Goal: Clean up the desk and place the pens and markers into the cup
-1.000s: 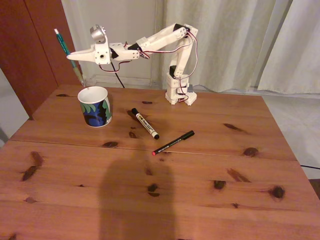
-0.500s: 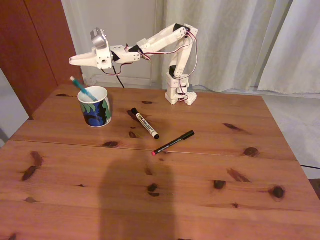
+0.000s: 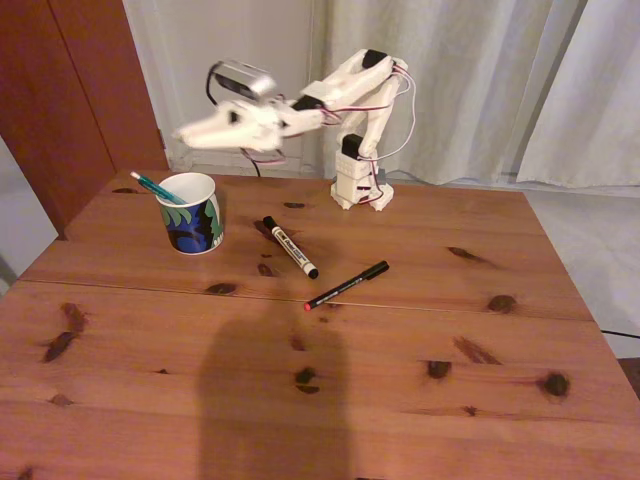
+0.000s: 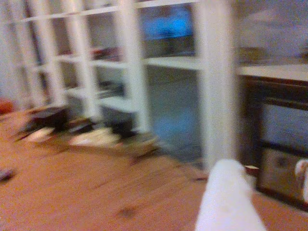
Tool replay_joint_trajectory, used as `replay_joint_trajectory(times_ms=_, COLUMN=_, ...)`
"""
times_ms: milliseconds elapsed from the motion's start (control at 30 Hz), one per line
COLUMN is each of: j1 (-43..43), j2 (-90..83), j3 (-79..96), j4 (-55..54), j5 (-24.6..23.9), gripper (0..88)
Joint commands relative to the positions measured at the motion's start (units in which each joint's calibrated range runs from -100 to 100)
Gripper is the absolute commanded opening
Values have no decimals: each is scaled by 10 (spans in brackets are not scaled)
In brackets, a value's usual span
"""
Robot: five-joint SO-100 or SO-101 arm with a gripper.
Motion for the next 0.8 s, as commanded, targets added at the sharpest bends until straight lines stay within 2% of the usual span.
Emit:
replay_joint_trajectory(times_ms=0, j1=-65, j2=-53, j3=40, j4=28, j5=38, gripper=108)
replay_joint_trajectory(times_ms=167, j1=-116, j2=-78, j3=43, j4=218, j5=86, gripper=108)
replay_joint_trajectory(times_ms=400, j1=-133, j2=-79, j3=-39, j4=464, j5=115, gripper=108)
replay_joint_trajectory(times_ms=600, j1=-145, j2=-24, j3=-116, j4=565, j5=110, gripper=108)
replay_joint_trajectory(times_ms=767, j1=-170, j2=28, j3=-163, j4=588, j5=53, gripper=108)
